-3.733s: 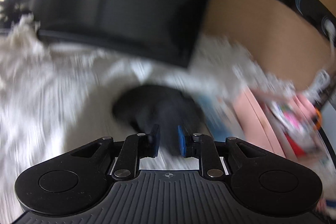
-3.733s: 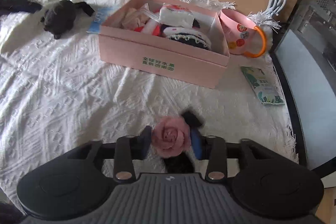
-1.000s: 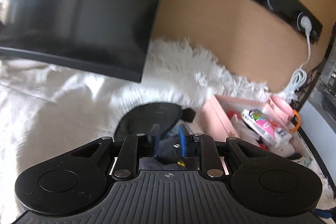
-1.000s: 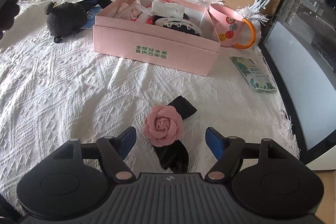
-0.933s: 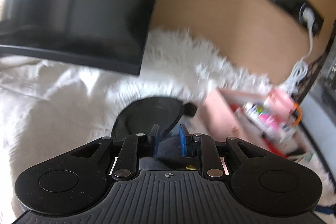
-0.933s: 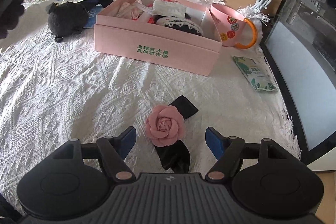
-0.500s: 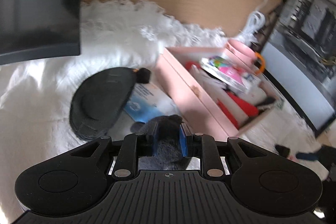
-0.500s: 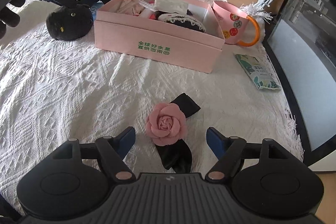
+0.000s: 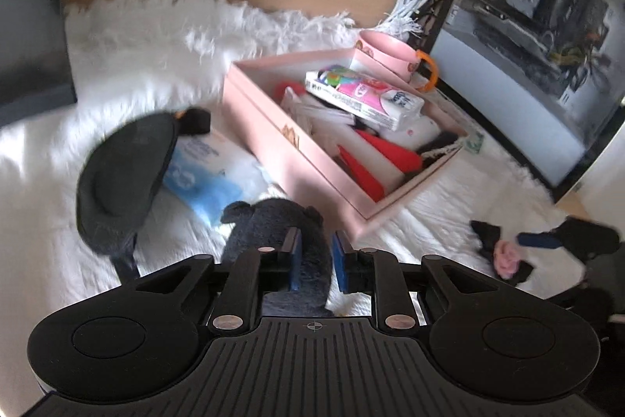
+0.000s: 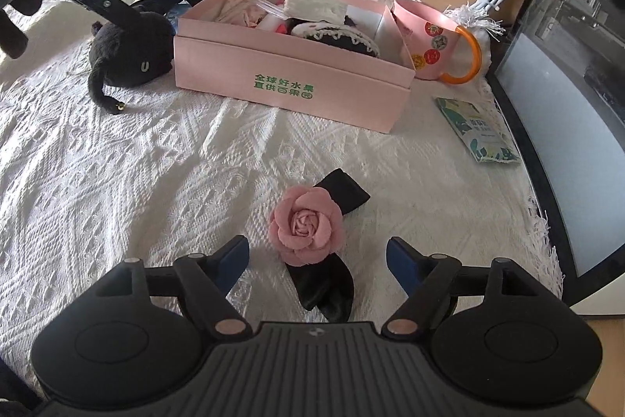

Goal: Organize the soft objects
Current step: 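Lift the black plush bear off the bedspread with the left gripper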

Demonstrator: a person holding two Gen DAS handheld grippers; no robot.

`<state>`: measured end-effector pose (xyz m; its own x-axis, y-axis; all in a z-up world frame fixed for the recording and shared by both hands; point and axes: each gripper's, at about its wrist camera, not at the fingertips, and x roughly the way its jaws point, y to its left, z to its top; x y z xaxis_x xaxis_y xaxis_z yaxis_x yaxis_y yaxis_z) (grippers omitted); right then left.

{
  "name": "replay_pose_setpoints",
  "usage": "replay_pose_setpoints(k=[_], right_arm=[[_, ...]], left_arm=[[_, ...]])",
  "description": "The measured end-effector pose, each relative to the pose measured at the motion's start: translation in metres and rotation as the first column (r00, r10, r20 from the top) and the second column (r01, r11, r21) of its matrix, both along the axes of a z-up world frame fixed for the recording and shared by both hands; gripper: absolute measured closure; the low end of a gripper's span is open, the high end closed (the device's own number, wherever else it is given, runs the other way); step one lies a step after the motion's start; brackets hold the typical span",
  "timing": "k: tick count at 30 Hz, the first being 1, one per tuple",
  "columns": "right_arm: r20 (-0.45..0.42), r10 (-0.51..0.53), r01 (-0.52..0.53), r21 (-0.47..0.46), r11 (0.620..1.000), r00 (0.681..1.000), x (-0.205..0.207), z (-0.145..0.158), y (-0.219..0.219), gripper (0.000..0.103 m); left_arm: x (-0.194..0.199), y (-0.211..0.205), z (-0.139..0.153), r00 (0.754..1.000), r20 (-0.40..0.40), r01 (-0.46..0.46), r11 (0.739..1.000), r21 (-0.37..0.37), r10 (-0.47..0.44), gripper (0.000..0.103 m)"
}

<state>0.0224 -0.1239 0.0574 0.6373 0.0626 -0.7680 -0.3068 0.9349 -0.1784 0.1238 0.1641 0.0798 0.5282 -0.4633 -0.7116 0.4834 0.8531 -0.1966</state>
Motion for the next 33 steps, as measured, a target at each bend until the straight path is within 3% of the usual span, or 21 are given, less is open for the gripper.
replay_pose_setpoints(k=[3, 5, 7, 11, 13, 16, 20, 26, 29, 33], right_arm=[[0.002, 0.001, -0.001, -0.001, 1.0, 1.0, 0.001, 0.0, 0.001, 0.025], [0.006, 0.001, -0.001, -0.004, 1.0, 1.0, 0.0, 0.0, 0.002, 0.024], [0.01, 0.002, -0.001, -0.007, 1.0, 1.0, -0.001, -0.001, 0.003, 0.023], [0.014, 0.009, -0.008, -0.013, 1.0, 1.0, 0.0, 0.0, 0.002, 0.023], [0.015, 0.011, -0.011, -0.014, 1.0, 1.0, 0.0, 0.0, 0.001, 0.023], [0.018, 0.015, -0.015, -0.016, 1.0, 1.0, 0.001, 0.0, 0.002, 0.023], [0.024, 0.024, -0.023, -0.018, 1.0, 0.999, 0.0, 0.0, 0.004, 0.022], [0.029, 0.034, -0.033, -0.014, 0.999, 0.999, 0.0, -0.001, 0.006, 0.022], [0.029, 0.034, -0.033, -0.012, 0.999, 0.999, 0.0, -0.001, 0.005, 0.021], [0.033, 0.032, -0.032, -0.011, 0.999, 0.999, 0.001, -0.001, 0.005, 0.018]], left_arm=[[-0.004, -0.01, 0.001, 0.991, 0.114, -0.084, 0.99, 0.114, 0.071, 0.082], [-0.008, -0.019, -0.003, 0.972, 0.211, -0.159, 0.958, 0.24, 0.108, 0.081], [-0.012, -0.024, -0.005, 0.96, 0.255, -0.187, 0.942, 0.28, 0.115, 0.08], [-0.017, -0.028, -0.006, 0.977, 0.197, -0.123, 0.969, 0.215, 0.081, 0.076], [-0.021, -0.032, -0.006, 0.981, 0.19, -0.091, 0.972, 0.219, 0.049, 0.051], [-0.023, -0.032, -0.007, 0.988, 0.154, -0.056, 0.987, 0.153, 0.032, 0.03], [-0.029, -0.032, -0.009, 0.983, 0.176, -0.07, 0.987, 0.142, 0.045, 0.029], [-0.031, -0.014, 0.0, 0.944, 0.26, -0.244, 0.96, 0.137, 0.203, 0.032], [-0.019, 0.004, 0.0, 0.931, 0.22, -0.323, 0.938, 0.129, 0.29, 0.032], [-0.002, 0.014, -0.006, 0.935, 0.14, -0.337, 0.94, 0.06, 0.326, 0.032]])
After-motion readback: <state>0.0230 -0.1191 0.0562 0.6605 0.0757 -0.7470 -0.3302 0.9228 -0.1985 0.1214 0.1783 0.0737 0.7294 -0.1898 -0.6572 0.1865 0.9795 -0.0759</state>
